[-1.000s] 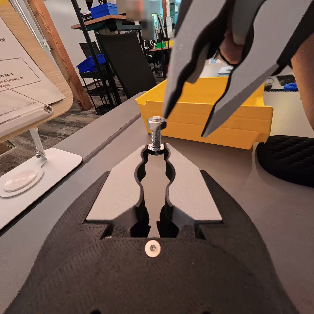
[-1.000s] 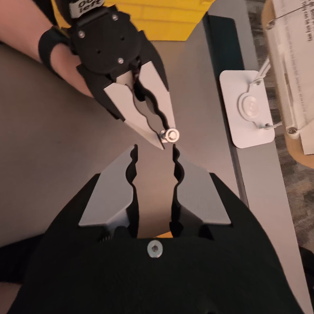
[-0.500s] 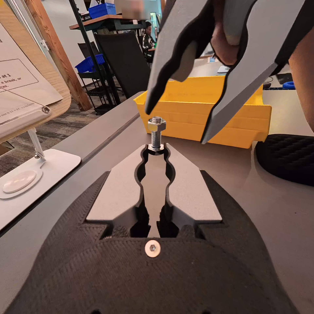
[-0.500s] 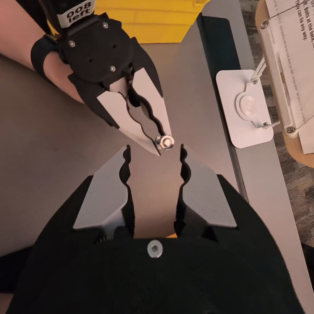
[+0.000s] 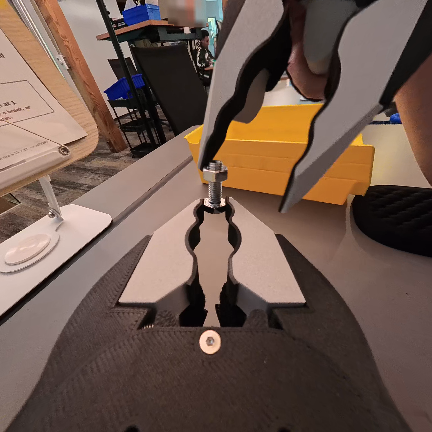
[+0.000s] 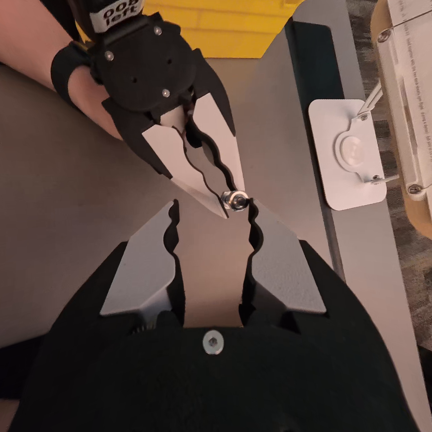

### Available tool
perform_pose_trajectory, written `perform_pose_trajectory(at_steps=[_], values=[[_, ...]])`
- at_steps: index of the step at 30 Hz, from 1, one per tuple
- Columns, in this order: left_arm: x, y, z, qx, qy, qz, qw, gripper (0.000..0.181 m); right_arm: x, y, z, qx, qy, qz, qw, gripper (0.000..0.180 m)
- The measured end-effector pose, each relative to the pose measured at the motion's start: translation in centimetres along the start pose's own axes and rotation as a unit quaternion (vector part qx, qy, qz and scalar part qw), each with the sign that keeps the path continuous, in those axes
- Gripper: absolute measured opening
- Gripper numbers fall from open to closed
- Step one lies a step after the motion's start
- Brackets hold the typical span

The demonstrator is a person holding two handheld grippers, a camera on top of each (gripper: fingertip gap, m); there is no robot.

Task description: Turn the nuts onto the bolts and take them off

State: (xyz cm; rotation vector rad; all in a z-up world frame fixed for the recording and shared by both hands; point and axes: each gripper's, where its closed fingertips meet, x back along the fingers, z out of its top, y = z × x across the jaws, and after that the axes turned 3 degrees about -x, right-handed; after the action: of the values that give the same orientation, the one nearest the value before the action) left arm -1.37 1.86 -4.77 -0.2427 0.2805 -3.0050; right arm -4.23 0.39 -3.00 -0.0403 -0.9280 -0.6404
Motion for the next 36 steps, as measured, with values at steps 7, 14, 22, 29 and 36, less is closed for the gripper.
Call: perform_pose_trajectory(at_steps=[7, 14, 22, 29, 36], values=[[0.4, -0.9, 0.2, 0.024, 0.009, 0.013, 1.000, 0.016, 1.8, 1.6, 0.5, -0.045, 0.038, -0.019, 0.998, 0.027], [1.7, -2.2, 2.3, 0.079, 0.070, 0.028, 0.994, 0.016, 0.5, 2.4, 4.0, -0.121, 0.163, 0.040, 0.978, 0.032], [3.1, -2.1, 4.9, 0.140, 0.158, -0.016, 0.977, 0.016, 0.6, 2.1, 5.9, -0.163, 0.226, 0.092, 0.956, 0.013], [3.2, -2.2, 5.5, 0.236, 0.208, -0.083, 0.945, 0.044, 3.7, 4.5, 4.6, -0.204, 0.220, 0.051, 0.953, 0.010], [-0.4, 1.9, 0.8, 0.205, 0.065, -0.146, 0.966, 0.039, 11.9, 8.6, -13.6, -0.369, -0.016, -0.137, 0.919, 0.008]])
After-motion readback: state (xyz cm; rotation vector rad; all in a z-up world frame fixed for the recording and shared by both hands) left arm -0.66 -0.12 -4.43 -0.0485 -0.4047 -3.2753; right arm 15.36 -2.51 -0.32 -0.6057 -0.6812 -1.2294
